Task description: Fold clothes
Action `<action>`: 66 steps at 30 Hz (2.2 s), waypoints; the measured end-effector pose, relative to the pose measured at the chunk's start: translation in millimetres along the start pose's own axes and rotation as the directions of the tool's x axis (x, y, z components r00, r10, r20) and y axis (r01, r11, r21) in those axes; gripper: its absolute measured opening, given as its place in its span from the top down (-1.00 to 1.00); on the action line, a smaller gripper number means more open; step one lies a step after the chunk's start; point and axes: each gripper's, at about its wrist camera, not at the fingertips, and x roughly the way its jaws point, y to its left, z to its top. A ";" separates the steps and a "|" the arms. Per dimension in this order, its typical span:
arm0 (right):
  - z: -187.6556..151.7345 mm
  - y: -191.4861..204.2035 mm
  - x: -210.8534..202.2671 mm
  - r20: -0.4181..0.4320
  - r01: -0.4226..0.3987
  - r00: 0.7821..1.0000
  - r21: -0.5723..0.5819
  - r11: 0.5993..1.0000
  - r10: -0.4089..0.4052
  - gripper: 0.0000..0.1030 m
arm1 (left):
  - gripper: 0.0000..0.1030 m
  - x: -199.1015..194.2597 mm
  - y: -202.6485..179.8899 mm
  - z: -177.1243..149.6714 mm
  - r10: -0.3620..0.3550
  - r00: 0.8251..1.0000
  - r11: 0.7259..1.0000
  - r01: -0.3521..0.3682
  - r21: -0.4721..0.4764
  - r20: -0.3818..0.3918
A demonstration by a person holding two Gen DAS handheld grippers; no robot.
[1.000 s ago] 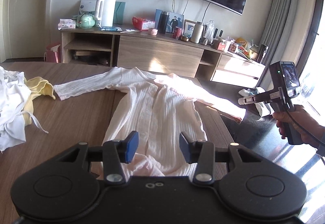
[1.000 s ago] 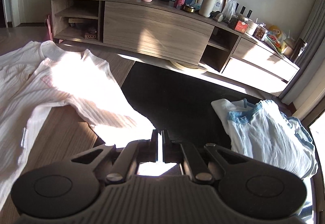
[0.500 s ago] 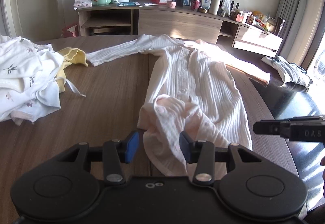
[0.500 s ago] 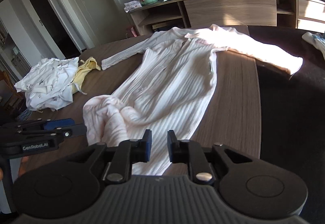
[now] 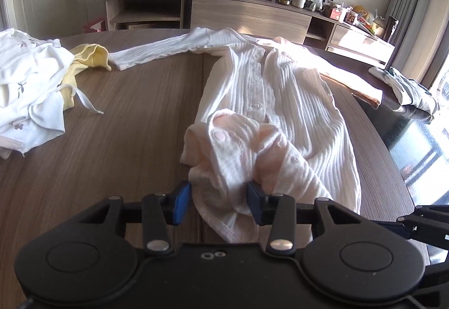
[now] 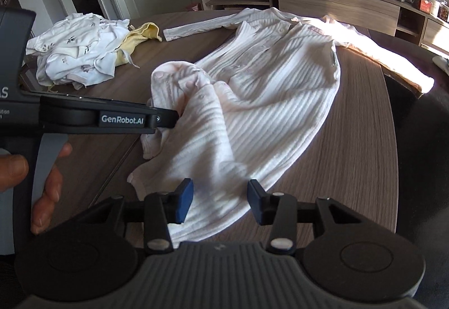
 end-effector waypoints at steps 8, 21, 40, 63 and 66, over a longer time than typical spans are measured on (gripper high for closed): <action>-6.7 -2.8 -24.0 0.042 -0.045 0.998 0.066 0.997 0.042 0.09 | 0.84 -1.3 0.0 -3.9 0.008 1.000 1.000 -0.008 0.006 0.021; -21.1 41.8 -3.9 -0.005 -0.009 1.000 -0.132 0.991 0.008 0.11 | 0.85 -36.4 6.4 -11.8 0.080 0.995 0.997 -0.080 0.001 0.062; -42.8 -23.0 -49.6 -0.185 -0.050 0.983 -0.229 0.972 0.007 0.73 | 0.85 -85.1 -20.2 -56.4 0.105 0.988 0.994 -0.105 0.002 -0.115; -41.4 -44.1 -77.7 -0.133 -0.103 0.986 -0.028 0.994 0.099 0.65 | 0.32 -55.8 25.5 -39.0 -0.021 0.996 0.993 0.030 0.114 -0.083; -40.0 -44.2 -73.9 -0.128 -0.109 0.986 0.000 0.994 0.108 0.64 | 0.32 -44.6 19.3 -35.8 -0.047 0.992 0.990 0.062 0.127 -0.116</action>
